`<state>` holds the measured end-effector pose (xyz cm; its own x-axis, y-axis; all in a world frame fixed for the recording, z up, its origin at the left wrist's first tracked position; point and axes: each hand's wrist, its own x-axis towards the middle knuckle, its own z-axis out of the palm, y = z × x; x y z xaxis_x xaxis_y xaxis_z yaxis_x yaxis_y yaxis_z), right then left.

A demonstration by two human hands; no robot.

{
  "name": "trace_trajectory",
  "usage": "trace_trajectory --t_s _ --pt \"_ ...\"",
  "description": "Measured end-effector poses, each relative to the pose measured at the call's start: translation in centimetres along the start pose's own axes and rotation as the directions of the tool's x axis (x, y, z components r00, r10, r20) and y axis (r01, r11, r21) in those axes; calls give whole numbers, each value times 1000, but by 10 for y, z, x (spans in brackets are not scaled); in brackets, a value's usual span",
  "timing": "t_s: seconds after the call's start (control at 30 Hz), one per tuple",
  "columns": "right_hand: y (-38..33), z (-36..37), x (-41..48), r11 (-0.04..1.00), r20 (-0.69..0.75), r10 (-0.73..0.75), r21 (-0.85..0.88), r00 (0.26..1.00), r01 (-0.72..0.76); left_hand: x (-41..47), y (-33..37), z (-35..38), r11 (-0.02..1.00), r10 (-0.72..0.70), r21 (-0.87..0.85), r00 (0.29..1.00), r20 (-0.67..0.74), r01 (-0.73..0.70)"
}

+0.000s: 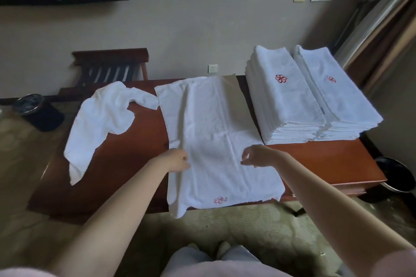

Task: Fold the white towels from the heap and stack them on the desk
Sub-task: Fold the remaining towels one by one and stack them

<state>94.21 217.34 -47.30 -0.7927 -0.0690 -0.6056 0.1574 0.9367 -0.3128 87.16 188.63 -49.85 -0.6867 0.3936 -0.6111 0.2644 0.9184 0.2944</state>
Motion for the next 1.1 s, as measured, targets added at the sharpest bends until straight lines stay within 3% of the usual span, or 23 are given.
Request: trace_trajectory --t_s 0.17,0.4,0.77,1.1 --pt "-21 -52 33 999 -107 -49 5 993 50 22 3 -56 978 -60 -206 980 -192 20" --pt "-52 -109 98 998 -127 -67 4 990 68 62 -30 -126 956 -114 -293 950 -291 25" --pt "-77 -179 218 996 -226 47 87 973 -28 162 -93 -205 920 -228 -372 941 -250 124" --pt "-61 -207 301 996 -155 76 65 985 -66 231 -103 -237 895 -330 -386 916 -230 225"
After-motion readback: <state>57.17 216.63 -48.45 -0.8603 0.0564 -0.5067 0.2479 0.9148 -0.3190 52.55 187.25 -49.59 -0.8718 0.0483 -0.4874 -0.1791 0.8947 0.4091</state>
